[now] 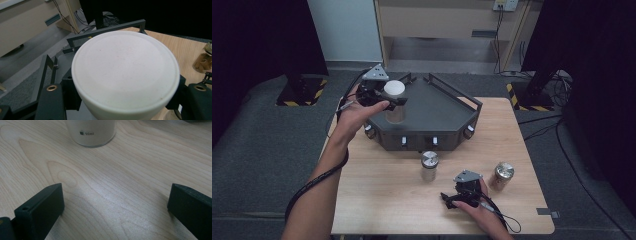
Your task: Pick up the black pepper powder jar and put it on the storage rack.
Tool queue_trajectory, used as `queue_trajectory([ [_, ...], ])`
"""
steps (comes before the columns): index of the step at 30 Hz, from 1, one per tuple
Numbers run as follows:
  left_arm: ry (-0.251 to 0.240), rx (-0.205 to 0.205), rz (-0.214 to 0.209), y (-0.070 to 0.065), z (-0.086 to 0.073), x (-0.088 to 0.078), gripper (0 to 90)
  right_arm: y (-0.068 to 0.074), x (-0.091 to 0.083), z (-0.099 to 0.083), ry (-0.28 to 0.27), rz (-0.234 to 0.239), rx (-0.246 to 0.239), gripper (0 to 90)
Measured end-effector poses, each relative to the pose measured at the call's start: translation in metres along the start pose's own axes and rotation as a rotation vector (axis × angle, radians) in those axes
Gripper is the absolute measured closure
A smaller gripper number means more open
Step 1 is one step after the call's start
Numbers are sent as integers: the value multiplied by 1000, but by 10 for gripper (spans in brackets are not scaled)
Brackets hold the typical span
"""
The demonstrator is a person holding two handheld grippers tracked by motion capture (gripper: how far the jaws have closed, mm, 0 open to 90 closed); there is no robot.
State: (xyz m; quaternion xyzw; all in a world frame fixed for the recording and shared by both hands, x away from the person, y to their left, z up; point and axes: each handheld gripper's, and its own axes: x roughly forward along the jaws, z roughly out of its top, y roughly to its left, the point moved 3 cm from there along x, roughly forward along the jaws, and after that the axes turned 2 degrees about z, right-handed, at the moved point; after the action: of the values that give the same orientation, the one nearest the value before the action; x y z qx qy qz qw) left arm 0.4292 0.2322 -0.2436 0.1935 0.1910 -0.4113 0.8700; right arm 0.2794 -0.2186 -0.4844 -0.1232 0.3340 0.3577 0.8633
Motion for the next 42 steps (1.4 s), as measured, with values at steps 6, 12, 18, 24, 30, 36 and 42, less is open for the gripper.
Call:
queue_trajectory([
  [6,-14,-16,11,8,-4,4,325,0,0,0,0,0,-1,8],
  [12,14,-20,8,12,-7,14,325,0,0,0,0,0,-1,8],
  [18,16,-31,4,15,-12,20,325,0,0,0,1,0,-1,9],
  [24,31,-41,5,16,-18,24,325,0,0,0,0,-1,-1,8],
  [30,39,-46,17,17,-23,25,325,0,0,0,0,-1,-1,8],
  [36,37,-58,21,19,-29,26,325,0,0,0,1,0,-1,8],
  [42,32,-67,23,18,-35,29,325,0,0,0,1,0,0,8],
])
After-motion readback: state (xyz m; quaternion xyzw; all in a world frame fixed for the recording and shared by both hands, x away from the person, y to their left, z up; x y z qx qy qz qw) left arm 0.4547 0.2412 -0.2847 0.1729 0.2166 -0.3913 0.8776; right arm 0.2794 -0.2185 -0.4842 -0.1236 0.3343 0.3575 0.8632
